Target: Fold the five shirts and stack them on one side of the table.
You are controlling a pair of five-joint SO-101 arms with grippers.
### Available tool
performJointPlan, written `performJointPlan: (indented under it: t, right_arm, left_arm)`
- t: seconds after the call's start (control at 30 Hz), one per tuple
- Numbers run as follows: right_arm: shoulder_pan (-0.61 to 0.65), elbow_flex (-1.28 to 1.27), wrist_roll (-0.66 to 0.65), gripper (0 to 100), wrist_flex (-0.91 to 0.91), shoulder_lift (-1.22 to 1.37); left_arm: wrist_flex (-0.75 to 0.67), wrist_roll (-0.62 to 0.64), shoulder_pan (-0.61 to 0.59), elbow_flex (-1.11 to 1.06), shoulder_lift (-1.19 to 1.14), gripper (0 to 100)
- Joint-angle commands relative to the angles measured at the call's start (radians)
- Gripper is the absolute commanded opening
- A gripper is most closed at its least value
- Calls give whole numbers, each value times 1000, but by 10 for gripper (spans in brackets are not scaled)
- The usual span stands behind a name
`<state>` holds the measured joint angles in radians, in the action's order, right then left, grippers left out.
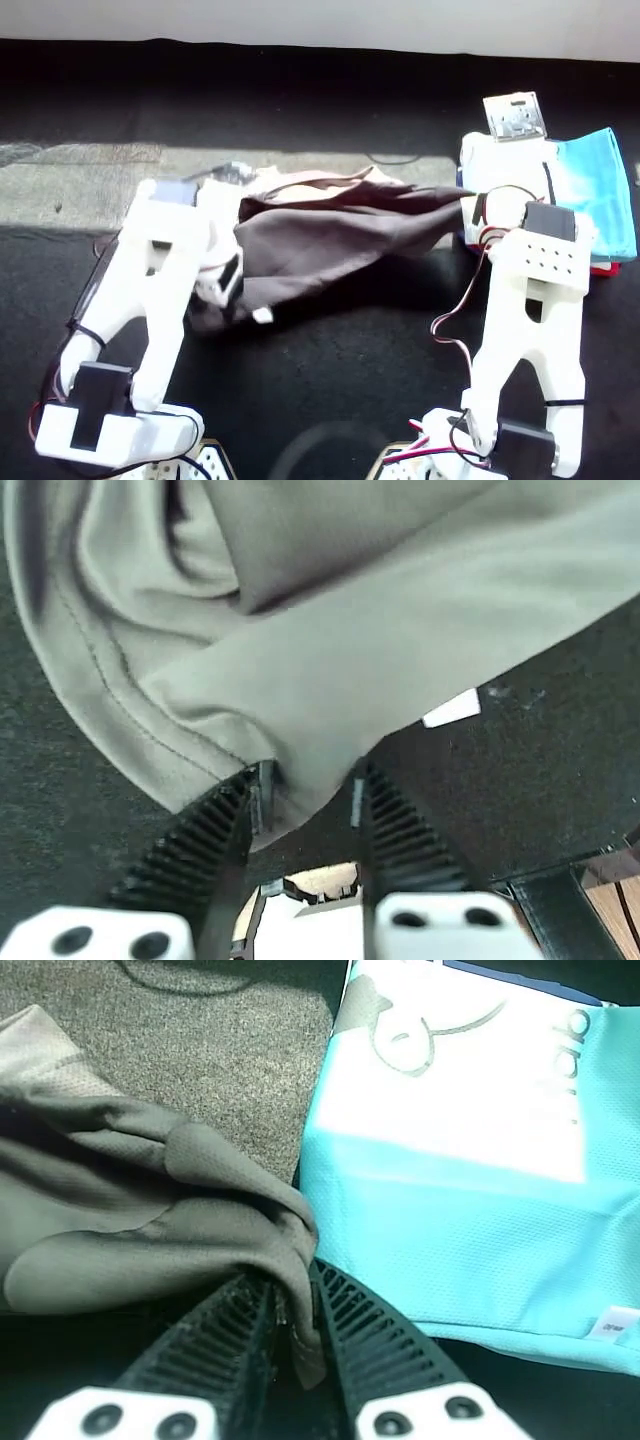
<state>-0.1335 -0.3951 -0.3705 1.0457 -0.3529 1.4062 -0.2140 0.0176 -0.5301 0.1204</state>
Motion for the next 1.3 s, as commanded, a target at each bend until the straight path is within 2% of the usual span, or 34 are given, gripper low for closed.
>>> performJointPlan:
  t: [0.0,0.1,0.23,0.33,0.43,0.53,0.93,1.07,1.27]
  right_arm:
    - [-15,50,3,5,5,-1]
    - [-13,50,3,5,5,-1]
    - [-12,50,3,5,5,-1]
    - [-10,50,3,5,5,-1]
    - [-8,50,3,5,5,-1]
    - [-8,50,3,5,5,-1]
    - [10,50,3,5,8,-1]
    - [38,50,3,5,35,-1]
    - [70,54,6,5,56,-8]
  left_arm:
    - [-66,-17,16,-113,16,178]
    - [-66,-72,8,-133,18,177]
    - [-75,-77,-13,-137,7,178]
    - [-152,-77,-22,-162,7,178]
    - [-224,-68,-18,-170,7,179]
    - [-262,8,-24,-170,5,181]
    - [-267,107,-19,-225,-5,183]
    - [-295,107,-21,-222,-122,183]
    - [-207,107,-16,-54,-295,177]
